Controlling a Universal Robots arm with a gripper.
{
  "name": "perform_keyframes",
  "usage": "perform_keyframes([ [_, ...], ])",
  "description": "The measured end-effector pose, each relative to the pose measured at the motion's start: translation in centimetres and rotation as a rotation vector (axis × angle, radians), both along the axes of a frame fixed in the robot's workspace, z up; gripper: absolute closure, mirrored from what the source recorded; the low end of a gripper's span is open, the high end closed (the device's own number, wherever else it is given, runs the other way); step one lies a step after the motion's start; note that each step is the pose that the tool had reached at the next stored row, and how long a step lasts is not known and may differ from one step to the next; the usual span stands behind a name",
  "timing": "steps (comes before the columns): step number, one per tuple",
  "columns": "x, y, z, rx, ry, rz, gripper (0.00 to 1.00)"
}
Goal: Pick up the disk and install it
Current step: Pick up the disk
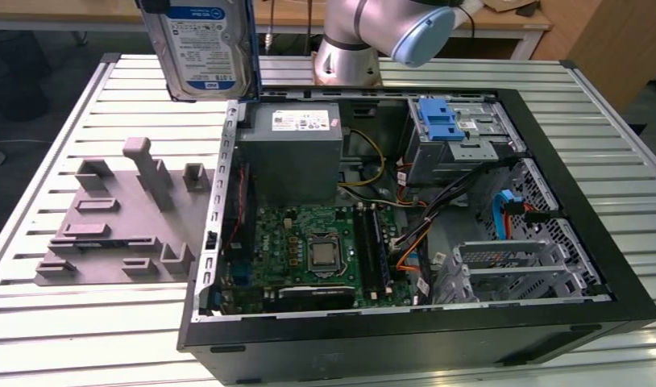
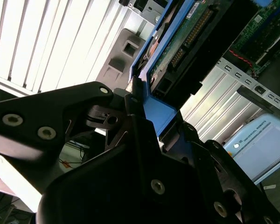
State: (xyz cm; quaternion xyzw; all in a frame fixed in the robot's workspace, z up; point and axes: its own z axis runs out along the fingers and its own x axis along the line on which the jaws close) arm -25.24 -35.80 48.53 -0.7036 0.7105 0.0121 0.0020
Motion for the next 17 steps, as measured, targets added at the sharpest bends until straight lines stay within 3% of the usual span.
perform_keyframes([
  [11, 0.32, 0.0, 0.0, 0.0, 0.0001, 0.0, 0.64],
  [17, 0.91, 0.0, 0.0, 0.0, 0.0, 0.0, 0.64],
])
